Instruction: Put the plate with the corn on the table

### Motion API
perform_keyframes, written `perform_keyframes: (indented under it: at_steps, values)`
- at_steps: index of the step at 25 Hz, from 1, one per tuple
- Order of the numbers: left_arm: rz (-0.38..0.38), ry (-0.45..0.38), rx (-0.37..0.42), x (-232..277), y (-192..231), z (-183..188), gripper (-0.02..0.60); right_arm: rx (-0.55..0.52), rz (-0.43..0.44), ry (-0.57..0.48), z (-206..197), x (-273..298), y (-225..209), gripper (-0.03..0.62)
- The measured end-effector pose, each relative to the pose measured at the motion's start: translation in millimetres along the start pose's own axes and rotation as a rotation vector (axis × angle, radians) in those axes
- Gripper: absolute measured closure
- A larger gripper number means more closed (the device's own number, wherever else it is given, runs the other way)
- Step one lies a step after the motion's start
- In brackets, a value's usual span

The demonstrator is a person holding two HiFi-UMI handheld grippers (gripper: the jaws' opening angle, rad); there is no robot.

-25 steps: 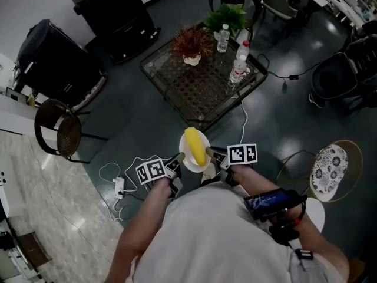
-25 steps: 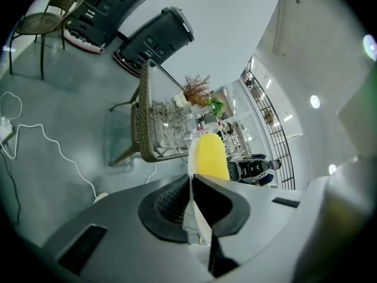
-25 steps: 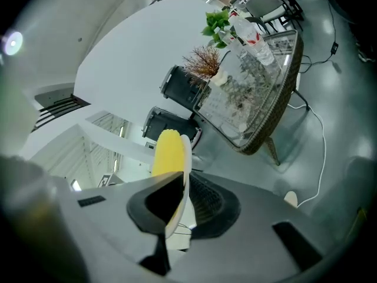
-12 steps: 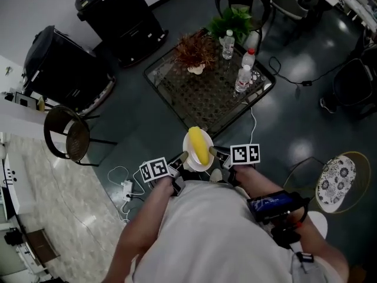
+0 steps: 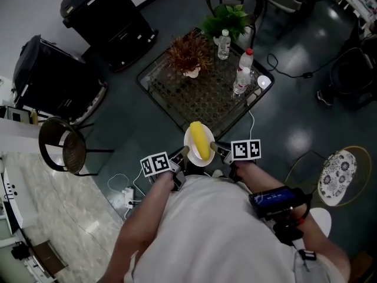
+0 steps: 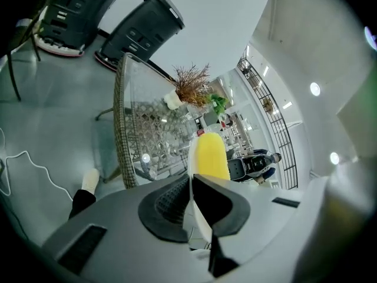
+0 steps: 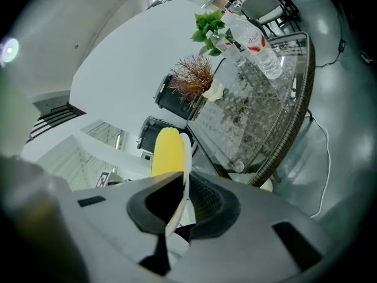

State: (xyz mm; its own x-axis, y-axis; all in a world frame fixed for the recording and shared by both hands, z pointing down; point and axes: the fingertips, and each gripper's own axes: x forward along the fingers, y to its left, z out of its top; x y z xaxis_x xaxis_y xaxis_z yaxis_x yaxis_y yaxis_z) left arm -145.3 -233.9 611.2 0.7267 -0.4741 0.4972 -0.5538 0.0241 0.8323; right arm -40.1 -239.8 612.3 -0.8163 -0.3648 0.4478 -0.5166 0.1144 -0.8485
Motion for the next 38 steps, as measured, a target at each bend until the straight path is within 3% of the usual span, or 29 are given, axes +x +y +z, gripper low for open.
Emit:
perform_keyframes:
  at_steps: [7,21,38]
  values:
    - [-0.007,0.020,0.031,25.0,24.6,60.9,0.555,-0.017,-0.009,-0.027,49.5,46.6,-13.6,0.559]
    - [-0.010,0.101,0.036,73.9,53.3,98.8,0.555,0.033,-0.060,-0.048,83.2,80.0,-52.0,0.559]
    - [0.028,0.176,0.105,136.0,85.4,135.2,0.555,0.064,-0.128,-0.066,119.7,114.0,-108.0,0.557]
